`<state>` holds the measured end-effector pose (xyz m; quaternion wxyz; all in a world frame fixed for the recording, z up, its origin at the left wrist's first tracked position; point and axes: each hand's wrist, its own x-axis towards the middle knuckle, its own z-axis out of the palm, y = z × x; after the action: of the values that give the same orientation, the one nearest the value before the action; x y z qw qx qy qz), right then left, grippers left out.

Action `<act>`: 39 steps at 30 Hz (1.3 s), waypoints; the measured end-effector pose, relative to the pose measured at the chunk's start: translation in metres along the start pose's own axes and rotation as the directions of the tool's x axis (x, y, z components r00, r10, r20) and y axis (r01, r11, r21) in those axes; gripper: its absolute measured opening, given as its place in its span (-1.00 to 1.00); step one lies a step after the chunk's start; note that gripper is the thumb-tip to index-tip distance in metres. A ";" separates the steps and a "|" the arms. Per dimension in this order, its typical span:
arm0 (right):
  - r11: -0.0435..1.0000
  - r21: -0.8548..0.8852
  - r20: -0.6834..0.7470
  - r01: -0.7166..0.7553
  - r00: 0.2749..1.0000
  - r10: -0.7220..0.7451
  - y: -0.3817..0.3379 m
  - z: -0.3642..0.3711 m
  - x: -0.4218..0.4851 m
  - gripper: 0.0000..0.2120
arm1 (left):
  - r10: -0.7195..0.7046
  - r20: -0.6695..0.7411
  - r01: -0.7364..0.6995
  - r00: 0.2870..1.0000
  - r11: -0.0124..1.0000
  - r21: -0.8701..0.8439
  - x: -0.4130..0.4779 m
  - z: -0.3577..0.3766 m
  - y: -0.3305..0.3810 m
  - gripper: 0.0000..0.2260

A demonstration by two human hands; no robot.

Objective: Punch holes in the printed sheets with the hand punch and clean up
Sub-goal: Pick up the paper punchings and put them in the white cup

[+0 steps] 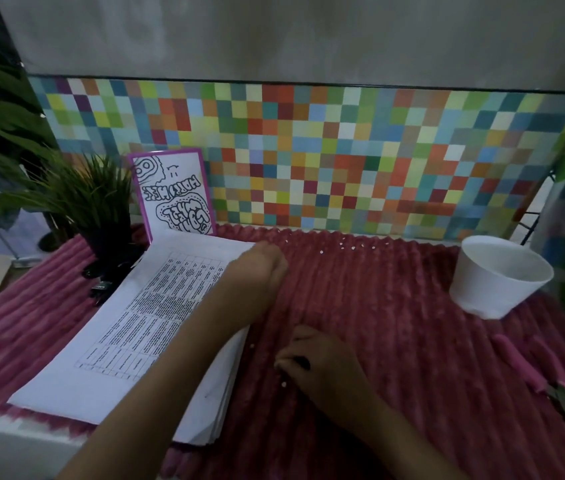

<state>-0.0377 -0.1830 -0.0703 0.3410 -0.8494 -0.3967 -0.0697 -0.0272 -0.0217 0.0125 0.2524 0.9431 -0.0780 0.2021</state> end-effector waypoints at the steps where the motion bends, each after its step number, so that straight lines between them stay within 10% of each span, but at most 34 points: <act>1: 0.999 -0.027 -0.009 0.030 0.999 -0.030 -0.001 0.001 -0.001 -0.77 | 0.015 0.003 -0.015 1.000 1.000 -0.024 0.010 -0.007 0.010 -0.86; 9: 0.889 0.424 -0.254 -0.173 0.920 0.300 0.004 -0.064 -0.004 -0.79 | 0.224 0.061 -0.203 0.973 0.949 -0.240 0.103 0.012 0.113 -0.80; 17: 0.831 0.364 -0.640 -0.420 0.536 0.551 0.103 -0.235 -0.016 -0.71 | 0.208 0.164 -0.132 0.964 0.914 -0.384 0.162 0.119 0.176 -0.76; 26: 0.730 -0.103 -0.340 -0.676 0.714 0.612 0.172 -0.272 -0.001 -0.86 | 0.227 0.281 -0.157 0.932 0.955 -0.250 0.175 0.165 0.187 -0.84; 39: 0.705 -0.135 -0.450 -0.697 0.677 0.583 0.165 -0.262 0.005 -0.87 | 0.225 0.212 -0.149 0.951 0.934 -0.325 0.160 0.159 0.175 -0.73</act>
<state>0.1249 -0.4209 0.0441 0.2813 -0.9454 0.0178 -0.1635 0.1286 -0.2605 0.0318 0.3628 0.8986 -0.2288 0.0927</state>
